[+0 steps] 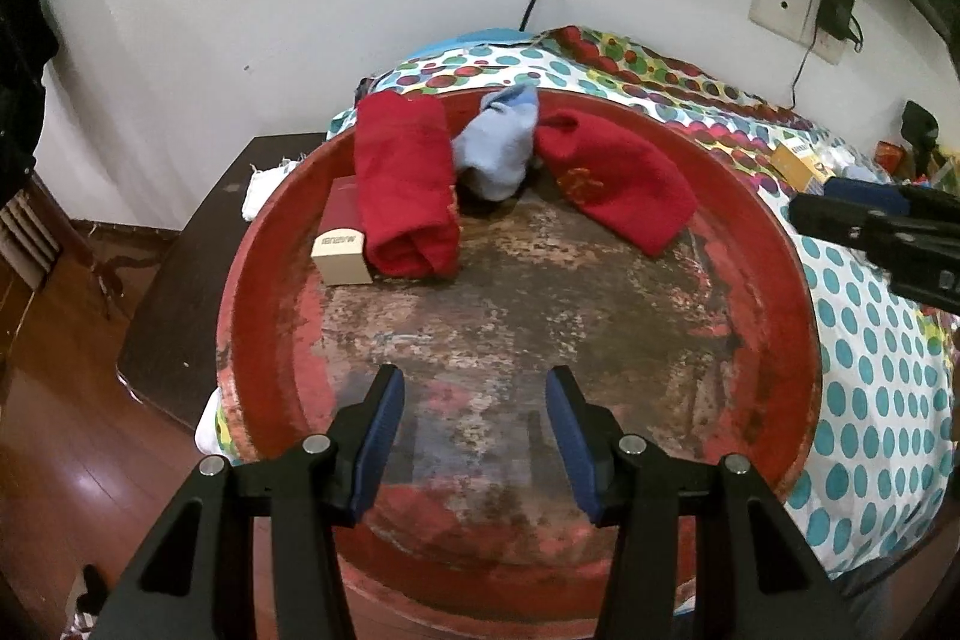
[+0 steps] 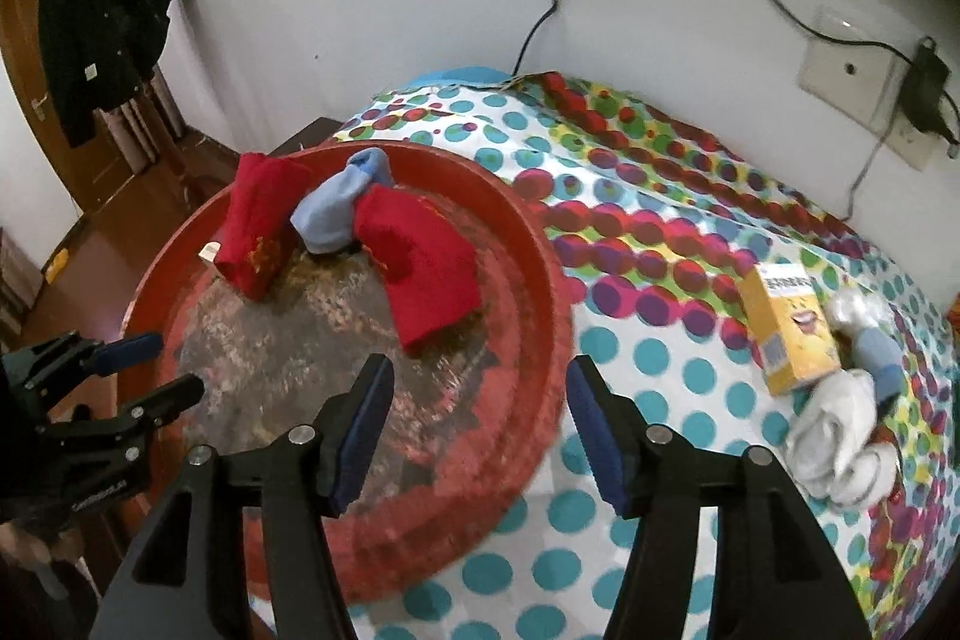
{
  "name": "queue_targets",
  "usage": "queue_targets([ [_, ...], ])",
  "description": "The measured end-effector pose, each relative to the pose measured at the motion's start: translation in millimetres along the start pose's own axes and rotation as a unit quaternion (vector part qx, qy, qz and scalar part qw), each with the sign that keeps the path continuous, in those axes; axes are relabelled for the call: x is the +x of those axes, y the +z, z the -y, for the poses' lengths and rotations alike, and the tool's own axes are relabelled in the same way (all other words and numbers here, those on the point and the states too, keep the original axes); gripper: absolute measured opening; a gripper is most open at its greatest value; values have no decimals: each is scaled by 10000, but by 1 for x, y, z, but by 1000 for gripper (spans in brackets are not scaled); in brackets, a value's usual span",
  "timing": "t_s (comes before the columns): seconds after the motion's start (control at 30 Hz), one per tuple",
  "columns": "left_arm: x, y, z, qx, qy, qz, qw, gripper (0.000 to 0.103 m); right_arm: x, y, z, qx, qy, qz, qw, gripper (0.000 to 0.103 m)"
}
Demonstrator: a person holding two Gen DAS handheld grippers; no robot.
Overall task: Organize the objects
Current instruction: 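Lower the red sock onto the tray beside the others and open right, then move the left tool toward the white socks while right approaches the red snack bar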
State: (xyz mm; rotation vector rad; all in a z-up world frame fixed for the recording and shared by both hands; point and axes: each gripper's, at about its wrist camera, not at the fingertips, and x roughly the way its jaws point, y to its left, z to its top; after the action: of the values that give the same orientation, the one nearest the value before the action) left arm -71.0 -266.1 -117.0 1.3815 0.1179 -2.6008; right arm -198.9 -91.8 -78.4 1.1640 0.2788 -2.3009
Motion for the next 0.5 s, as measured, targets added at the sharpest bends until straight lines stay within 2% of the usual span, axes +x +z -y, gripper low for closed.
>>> queue_targets([
  [0.3, 3, -2, 17, 217, -9, -41, 9998, 50, -35, -20, 24, 144, -90, 187, 9997, 60],
  [0.5, 2, -2, 27, 320, 11, -27, 9995, 50, -63, -45, 56, 379, -290, 340, 9983, 60],
])
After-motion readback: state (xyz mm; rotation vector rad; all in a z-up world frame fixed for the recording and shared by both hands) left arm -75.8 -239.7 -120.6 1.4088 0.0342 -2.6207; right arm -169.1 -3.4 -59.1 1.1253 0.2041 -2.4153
